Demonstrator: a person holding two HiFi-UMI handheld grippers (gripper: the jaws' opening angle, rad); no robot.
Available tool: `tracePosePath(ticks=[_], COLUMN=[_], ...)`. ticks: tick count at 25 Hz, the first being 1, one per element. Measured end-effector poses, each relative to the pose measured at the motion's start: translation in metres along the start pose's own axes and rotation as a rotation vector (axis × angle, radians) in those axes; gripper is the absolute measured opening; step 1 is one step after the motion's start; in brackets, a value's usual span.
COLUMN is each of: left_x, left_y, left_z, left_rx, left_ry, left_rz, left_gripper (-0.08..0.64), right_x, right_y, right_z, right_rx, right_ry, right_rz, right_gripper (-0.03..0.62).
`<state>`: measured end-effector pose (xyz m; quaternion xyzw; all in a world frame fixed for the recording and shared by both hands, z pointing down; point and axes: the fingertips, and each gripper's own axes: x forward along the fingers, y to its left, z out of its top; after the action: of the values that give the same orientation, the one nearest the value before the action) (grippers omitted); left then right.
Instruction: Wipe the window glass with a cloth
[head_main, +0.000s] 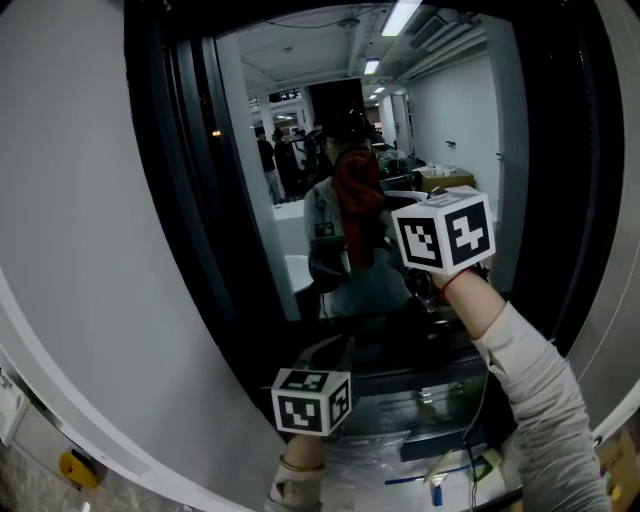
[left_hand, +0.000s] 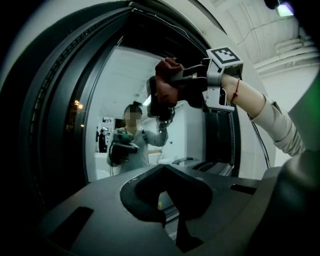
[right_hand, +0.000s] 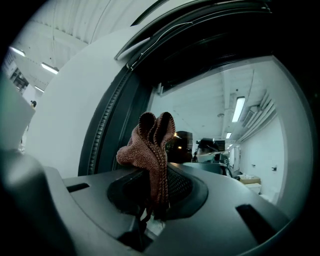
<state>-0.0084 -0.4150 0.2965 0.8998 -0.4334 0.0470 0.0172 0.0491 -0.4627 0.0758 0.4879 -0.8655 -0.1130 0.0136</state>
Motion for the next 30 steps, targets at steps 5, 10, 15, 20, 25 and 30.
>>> tracePosePath(ticks=[5, 10, 15, 20, 25, 30], left_x=[0.011, 0.021, 0.032, 0.042, 0.052, 0.059], left_y=[-0.018, -0.036, -0.049, -0.058, -0.063, -0.065], left_z=[0.001, 0.005, 0.004, 0.003, 0.002, 0.000], left_rx=[0.010, 0.012, 0.016, 0.018, 0.018, 0.017], left_ry=[-0.003, -0.004, -0.007, -0.006, -0.003, 0.001], left_rz=[-0.043, -0.080, -0.113, -0.139, -0.157, -0.167], left_gripper=[0.005, 0.005, 0.005, 0.005, 0.005, 0.005], right_x=[-0.026, -0.051, -0.071, -0.092, -0.110, -0.126], right_y=[-0.032, -0.064, -0.087, -0.110, -0.134, -0.152], right_z=[-0.005, -0.007, -0.011, -0.014, -0.016, -0.021], right_rx=[0.011, 0.024, 0.015, 0.017, 0.001, 0.012], right_ry=[0.006, 0.013, 0.021, 0.024, 0.030, 0.035], right_rz=[-0.065, -0.124, -0.176, -0.224, -0.272, -0.307], right_gripper=[0.052, 0.052, 0.052, 0.052, 0.052, 0.052])
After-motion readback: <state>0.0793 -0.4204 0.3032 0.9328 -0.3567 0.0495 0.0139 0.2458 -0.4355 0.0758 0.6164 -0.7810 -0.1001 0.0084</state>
